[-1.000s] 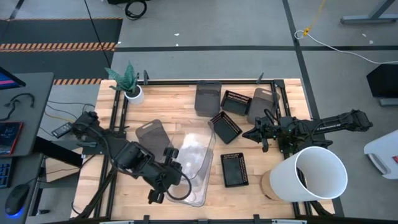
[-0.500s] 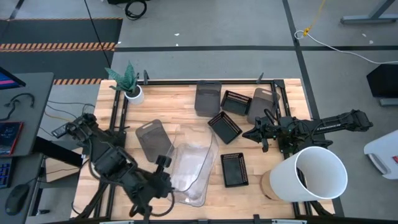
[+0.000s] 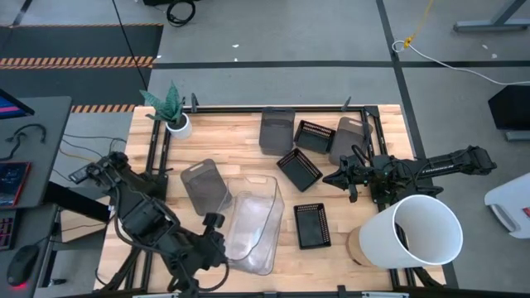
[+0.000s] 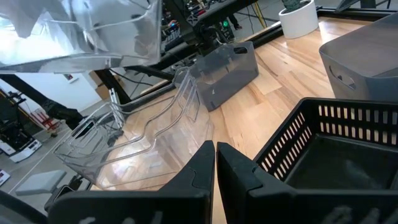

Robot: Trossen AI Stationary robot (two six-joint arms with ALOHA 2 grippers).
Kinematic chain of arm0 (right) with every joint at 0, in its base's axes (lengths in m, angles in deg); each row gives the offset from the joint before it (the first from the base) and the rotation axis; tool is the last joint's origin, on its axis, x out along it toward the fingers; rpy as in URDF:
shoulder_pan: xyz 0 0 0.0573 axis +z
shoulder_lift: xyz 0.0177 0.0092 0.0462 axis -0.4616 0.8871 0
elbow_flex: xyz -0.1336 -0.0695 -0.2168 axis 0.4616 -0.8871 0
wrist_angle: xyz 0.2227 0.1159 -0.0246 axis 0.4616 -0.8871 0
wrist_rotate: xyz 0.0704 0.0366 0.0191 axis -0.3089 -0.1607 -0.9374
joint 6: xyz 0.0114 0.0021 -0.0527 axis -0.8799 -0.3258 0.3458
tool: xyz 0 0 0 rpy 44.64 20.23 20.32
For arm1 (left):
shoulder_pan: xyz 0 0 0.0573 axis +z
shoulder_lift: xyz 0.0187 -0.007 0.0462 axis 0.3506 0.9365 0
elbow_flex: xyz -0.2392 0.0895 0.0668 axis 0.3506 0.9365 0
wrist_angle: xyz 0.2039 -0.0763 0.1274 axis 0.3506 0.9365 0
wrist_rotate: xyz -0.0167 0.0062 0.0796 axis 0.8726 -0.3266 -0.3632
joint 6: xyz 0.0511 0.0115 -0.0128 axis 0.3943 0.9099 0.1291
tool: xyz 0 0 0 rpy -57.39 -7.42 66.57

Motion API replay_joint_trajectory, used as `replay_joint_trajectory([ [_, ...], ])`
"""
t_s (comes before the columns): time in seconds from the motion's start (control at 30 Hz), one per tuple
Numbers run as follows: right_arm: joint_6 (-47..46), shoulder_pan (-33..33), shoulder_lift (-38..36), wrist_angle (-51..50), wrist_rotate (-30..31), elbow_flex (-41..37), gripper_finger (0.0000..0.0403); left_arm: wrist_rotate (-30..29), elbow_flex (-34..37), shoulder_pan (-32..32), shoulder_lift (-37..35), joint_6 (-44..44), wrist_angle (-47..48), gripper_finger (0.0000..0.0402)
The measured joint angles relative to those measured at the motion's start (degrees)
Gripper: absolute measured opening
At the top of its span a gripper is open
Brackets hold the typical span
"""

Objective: Stack baskets by color
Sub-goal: Stack the top transparent bin on top of the bottom transparent bins

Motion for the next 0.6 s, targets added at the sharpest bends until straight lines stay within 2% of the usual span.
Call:
replay_joint_trajectory([
  [0.6,0.00,0.00,0.00,0.00,0.00,0.00,0.0023,-2.16,0.00,0.83,5.48,-0.68,2.31,0.0004],
])
